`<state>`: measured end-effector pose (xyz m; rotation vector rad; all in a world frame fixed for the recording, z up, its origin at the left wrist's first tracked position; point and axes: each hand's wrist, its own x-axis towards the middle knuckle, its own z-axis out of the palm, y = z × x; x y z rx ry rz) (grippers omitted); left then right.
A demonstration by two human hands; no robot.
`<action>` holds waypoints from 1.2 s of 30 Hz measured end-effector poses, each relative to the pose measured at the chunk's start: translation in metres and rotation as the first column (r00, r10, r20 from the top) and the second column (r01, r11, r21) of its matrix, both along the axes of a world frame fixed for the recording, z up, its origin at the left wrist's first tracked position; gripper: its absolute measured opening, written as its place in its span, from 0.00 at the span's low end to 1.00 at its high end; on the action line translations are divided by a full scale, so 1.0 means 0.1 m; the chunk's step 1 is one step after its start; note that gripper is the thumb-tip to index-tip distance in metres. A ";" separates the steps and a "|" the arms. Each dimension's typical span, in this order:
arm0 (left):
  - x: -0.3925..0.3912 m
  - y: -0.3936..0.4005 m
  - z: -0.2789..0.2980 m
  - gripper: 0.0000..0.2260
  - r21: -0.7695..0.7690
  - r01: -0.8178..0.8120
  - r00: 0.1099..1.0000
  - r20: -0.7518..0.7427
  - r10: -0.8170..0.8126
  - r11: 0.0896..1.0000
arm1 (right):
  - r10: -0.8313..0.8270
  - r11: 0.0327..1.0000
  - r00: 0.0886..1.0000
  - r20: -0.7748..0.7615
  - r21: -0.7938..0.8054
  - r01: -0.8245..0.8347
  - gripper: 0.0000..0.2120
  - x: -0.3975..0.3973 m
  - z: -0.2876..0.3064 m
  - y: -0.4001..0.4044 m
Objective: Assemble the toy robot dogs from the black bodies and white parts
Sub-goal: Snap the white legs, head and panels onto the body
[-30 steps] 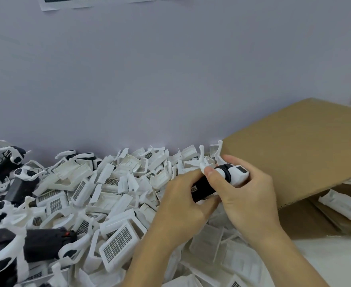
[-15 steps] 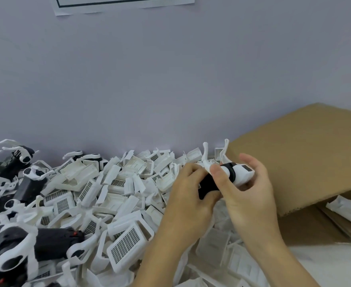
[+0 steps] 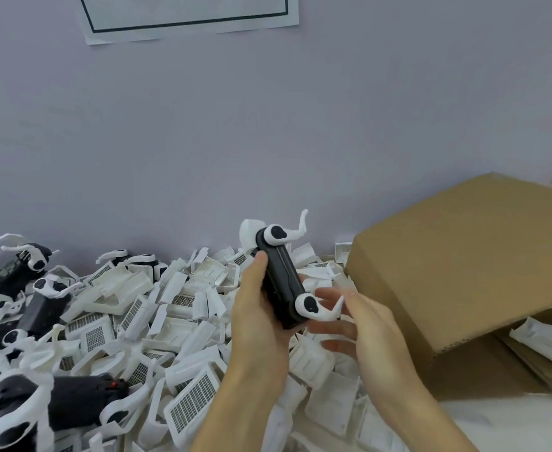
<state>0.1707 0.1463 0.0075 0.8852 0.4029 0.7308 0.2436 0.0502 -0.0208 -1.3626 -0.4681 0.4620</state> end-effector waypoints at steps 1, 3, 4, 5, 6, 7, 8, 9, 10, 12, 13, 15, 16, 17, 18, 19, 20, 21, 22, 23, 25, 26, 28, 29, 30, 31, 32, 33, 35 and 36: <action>0.01 0.00 0.00 0.16 0.033 -0.024 0.999 -0.036 0.025 0.999 | 0.013 0.999 1.000 -0.010 0.040 -0.013 0.23 0.00 0.00 0.00; 0.03 -0.01 -0.01 0.17 0.067 -0.085 0.990 -0.105 0.091 0.994 | 0.016 0.994 1.000 -0.018 0.104 -0.014 0.25 0.00 0.02 -0.02; 0.03 -0.01 -0.01 0.17 0.056 -0.101 0.988 -0.111 0.106 0.993 | 0.014 0.993 1.000 -0.017 0.117 -0.012 0.25 0.00 0.02 -0.02; 0.03 -0.01 0.00 0.17 0.027 -0.106 0.989 -0.099 0.108 0.994 | 0.015 0.993 1.000 -0.011 0.118 -0.013 0.24 0.01 0.02 -0.02; 0.02 0.00 -0.01 0.18 -0.014 -0.095 0.993 -0.069 0.094 0.995 | 0.019 0.994 1.000 0.000 0.111 -0.019 0.23 0.02 0.02 -0.02; 0.01 0.00 0.00 0.19 -0.058 -0.068 0.997 -0.032 0.066 0.996 | 0.028 0.994 1.000 0.013 0.107 -0.029 0.22 0.01 0.02 -0.01; 0.00 0.00 0.00 0.20 -0.085 -0.026 1.000 0.005 0.026 0.996 | 0.040 0.993 0.999 0.024 0.111 -0.042 0.21 0.00 0.02 -0.01; -0.01 0.00 0.01 0.21 -0.092 0.028 0.999 0.039 -0.025 0.995 | 0.056 0.990 0.998 0.036 0.125 -0.060 0.19 0.00 0.02 -0.01; -0.03 -0.01 0.02 0.21 -0.081 0.085 0.994 0.071 -0.080 0.993 | 0.074 0.986 0.996 0.052 0.144 -0.081 0.16 -0.01 0.03 -0.01; -0.05 -0.03 0.02 0.21 -0.035 0.164 0.982 0.100 -0.160 0.986 | 0.119 0.976 0.990 0.079 0.176 -0.132 0.13 -0.03 0.02 -0.01; -0.05 -0.03 0.02 0.22 -0.009 0.176 0.980 0.097 -0.175 0.984 | 0.141 0.970 0.986 0.085 0.187 -0.155 0.16 -0.04 0.01 -0.01; -0.05 -0.04 0.03 0.22 0.017 0.160 0.982 0.098 -0.161 0.987 | 0.184 0.957 0.979 0.088 0.210 -0.198 0.21 -0.04 -0.01 -0.01; -0.04 -0.04 0.04 0.22 0.008 0.137 0.986 0.098 -0.137 0.991 | 0.207 0.949 0.975 0.082 0.226 -0.221 0.22 -0.05 -0.01 -0.02; -0.04 -0.04 0.04 0.24 -0.006 0.115 0.989 0.093 -0.114 0.993 | 0.236 0.938 0.969 0.077 0.241 -0.248 0.23 -0.05 -0.01 -0.02; -0.04 -0.03 0.04 0.26 -0.018 0.099 0.992 0.085 -0.097 0.995 | 0.264 0.929 0.961 0.078 0.247 -0.275 0.22 -0.05 0.00 -0.03; -0.04 -0.02 0.04 0.27 -0.028 0.088 0.993 0.077 -0.085 0.996 | 0.288 0.923 0.953 0.090 0.240 -0.302 0.21 -0.05 0.00 -0.03; -0.04 -0.02 0.04 0.27 -0.036 0.080 0.994 0.073 -0.077 0.996 | 0.301 0.923 0.948 0.105 0.216 -0.317 0.21 -0.05 0.00 -0.03; -0.04 -0.02 0.04 0.25 -0.041 0.073 0.995 0.068 -0.070 0.996 | 0.304 0.929 0.945 0.123 0.180 -0.323 0.21 -0.05 -0.01 -0.03; -0.05 -0.02 0.04 0.23 -0.045 0.067 0.996 0.064 -0.064 0.997 | 0.303 0.936 0.942 0.143 0.140 -0.323 0.21 -0.06 -0.01 -0.02; -0.05 -0.02 0.04 0.21 -0.054 0.063 0.996 0.060 -0.060 0.997 | 0.302 0.941 0.940 0.157 0.107 -0.320 0.21 -0.08 -0.01 -0.01; -0.05 -0.02 0.03 0.21 -0.068 0.070 0.996 0.050 -0.067 0.995 | 0.290 0.950 0.943 0.166 0.074 -0.305 0.21 -0.11 -0.01 0.02; -0.04 -0.02 0.03 0.21 -0.060 0.080 0.996 0.041 -0.078 0.995 | 0.283 0.952 0.944 0.169 0.070 -0.298 0.20 -0.13 -0.01 0.04; -0.04 -0.03 0.01 0.22 -0.021 0.099 0.995 0.019 -0.099 0.995 | 0.275 0.953 0.949 0.157 0.088 -0.291 0.18 -0.15 0.00 0.06; -0.04 -0.04 0.00 0.21 0.003 0.104 0.995 0.007 -0.104 0.995 | 0.274 0.951 0.951 0.141 0.108 -0.290 0.18 -0.16 0.01 0.08; -0.03 -0.05 0.00 0.21 0.022 0.106 0.994 -0.001 -0.106 0.994 | 0.273 0.949 0.954 0.122 0.127 -0.288 0.17 -0.17 0.02 0.08; -0.03 -0.06 0.00 0.21 0.032 0.105 0.994 -0.003 -0.105 0.994 | 0.269 0.949 0.957 0.107 0.142 -0.283 0.17 -0.17 0.02 0.08; -0.02 -0.06 0.00 0.21 0.036 0.105 0.995 -0.002 -0.105 0.994 | 0.264 0.949 0.960 0.093 0.150 -0.276 0.17 -0.17 0.02 0.08; -0.02 -0.07 0.00 0.22 0.037 0.104 0.995 0.000 -0.104 0.994 | 0.262 0.950 0.962 0.082 0.152 -0.272 0.16 -0.17 0.02 0.08; -0.02 -0.07 0.00 0.23 0.030 0.106 0.994 0.006 -0.106 0.994 | 0.261 0.954 0.963 0.062 0.133 -0.267 0.17 -0.17 0.01 0.08; -0.03 -0.07 0.00 0.24 0.024 0.108 0.994 0.009 -0.109 0.994 | 0.259 0.957 0.964 0.060 0.118 -0.264 0.18 -0.18 0.01 0.08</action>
